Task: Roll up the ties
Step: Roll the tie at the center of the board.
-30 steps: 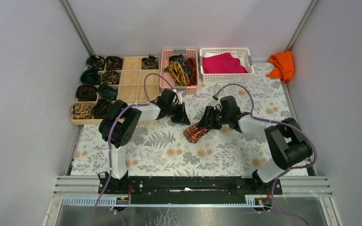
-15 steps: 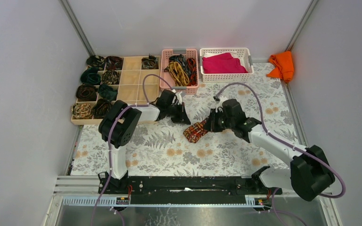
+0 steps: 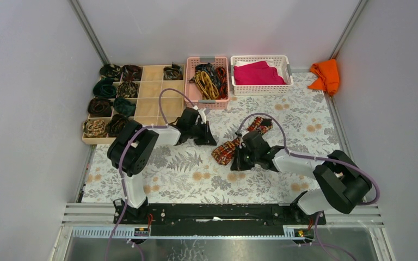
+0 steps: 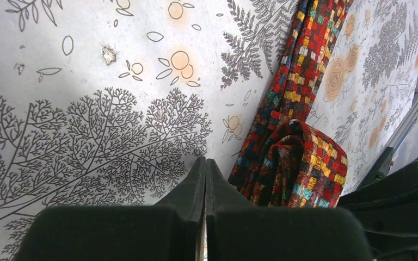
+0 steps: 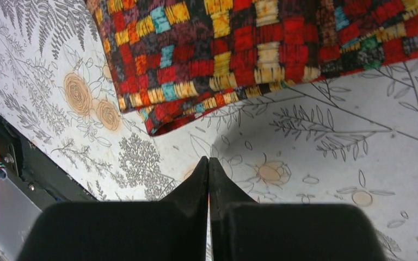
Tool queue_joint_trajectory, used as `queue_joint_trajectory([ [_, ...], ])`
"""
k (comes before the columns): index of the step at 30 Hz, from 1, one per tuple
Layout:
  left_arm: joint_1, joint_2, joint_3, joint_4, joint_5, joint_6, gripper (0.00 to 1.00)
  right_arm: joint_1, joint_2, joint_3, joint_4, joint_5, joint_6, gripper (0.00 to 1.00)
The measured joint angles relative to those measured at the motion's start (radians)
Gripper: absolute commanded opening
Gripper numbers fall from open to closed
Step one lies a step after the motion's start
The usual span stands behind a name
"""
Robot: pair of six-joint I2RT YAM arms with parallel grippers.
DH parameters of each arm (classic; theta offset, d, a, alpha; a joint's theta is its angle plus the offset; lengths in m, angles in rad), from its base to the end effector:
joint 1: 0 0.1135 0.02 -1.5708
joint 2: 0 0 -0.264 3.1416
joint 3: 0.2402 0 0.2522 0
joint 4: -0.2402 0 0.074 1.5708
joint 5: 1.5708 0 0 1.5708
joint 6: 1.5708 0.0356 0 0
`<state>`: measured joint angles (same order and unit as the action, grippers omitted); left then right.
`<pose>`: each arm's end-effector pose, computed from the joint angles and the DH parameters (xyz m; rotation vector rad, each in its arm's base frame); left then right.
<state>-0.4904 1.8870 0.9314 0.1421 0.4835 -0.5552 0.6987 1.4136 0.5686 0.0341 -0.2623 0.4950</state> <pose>0.3141 -0.1865 0.1223 0.1656 2.5286 -1.0398 0.1937 0.1748 0.1523 -0.3891 2.4987 0.8423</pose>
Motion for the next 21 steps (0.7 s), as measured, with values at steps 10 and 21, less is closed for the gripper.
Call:
queue_joint_trajectory([
  [10,-0.057,-0.035,-0.063,0.048,-0.022,-0.04,0.0,0.013,0.116,0.011,0.156,-0.02,0.035,0.0],
  [21,-0.085,-0.083,-0.112,0.04,-0.051,-0.057,0.0,0.027,0.203,0.04,0.282,-0.027,0.096,0.0],
])
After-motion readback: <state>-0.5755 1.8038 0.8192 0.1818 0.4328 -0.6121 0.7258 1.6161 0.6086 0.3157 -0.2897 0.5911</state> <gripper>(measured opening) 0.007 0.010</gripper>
